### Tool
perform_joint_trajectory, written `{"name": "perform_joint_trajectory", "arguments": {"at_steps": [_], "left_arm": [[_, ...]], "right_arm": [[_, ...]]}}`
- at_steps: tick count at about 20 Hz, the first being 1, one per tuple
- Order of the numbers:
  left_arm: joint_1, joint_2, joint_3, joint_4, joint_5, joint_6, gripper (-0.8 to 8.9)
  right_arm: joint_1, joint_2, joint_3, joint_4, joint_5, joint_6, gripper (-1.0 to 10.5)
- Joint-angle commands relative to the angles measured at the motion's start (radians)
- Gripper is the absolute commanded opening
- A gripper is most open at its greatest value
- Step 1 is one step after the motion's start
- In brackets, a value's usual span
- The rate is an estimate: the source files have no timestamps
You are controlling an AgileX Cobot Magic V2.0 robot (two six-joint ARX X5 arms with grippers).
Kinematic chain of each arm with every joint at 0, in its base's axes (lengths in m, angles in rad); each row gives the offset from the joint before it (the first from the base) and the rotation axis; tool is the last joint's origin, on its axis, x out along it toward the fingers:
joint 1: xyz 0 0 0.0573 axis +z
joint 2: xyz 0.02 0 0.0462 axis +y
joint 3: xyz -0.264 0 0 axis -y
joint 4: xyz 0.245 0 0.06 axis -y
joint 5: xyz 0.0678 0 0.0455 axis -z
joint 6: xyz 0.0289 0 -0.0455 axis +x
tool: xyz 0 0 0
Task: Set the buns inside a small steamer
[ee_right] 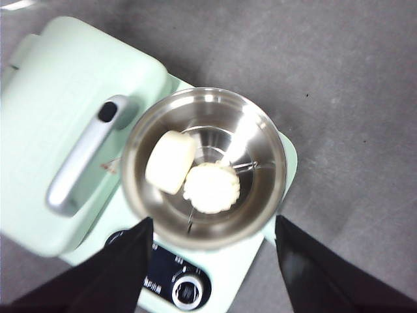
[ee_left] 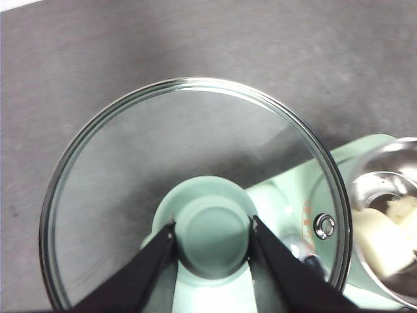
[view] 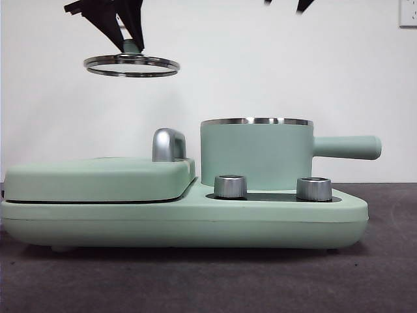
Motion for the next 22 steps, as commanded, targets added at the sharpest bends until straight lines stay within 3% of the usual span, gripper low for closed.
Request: {"name": "perform_joint_trajectory", "arguments": {"at_steps": [1,7,10,15,22], "left_arm": [[-0.030,-0.010,0.041,0.008,0.006,-0.011,0.16],[-0.143,-0.010,0.041,-0.001,0.006,-0.014,0.16],[-0.207,-0.010,0.041,-0.006,0.006,-0.020,0.16],[-0.310,-0.010,0.024,-0.015,0.006,-0.023,0.16],[-0.402,-0.010,-0.108,0.000,0.006,-0.004,0.16]], "right_arm": [[0.012,-0.108,-0.064,-0.077,0.001,0.039,3.4],[0.019,-0.503,-0.418,-0.077,0.046,0.043,3.8],[0.019,-0.704,-0.597,-0.069,0.045,0.045,4.6],[0.019,-1.050,-0.879,0.090,-0.065,0.043,4.6],[0.019,-1.387,-1.075,0.197,-0.065,0.044,4.6]]}}
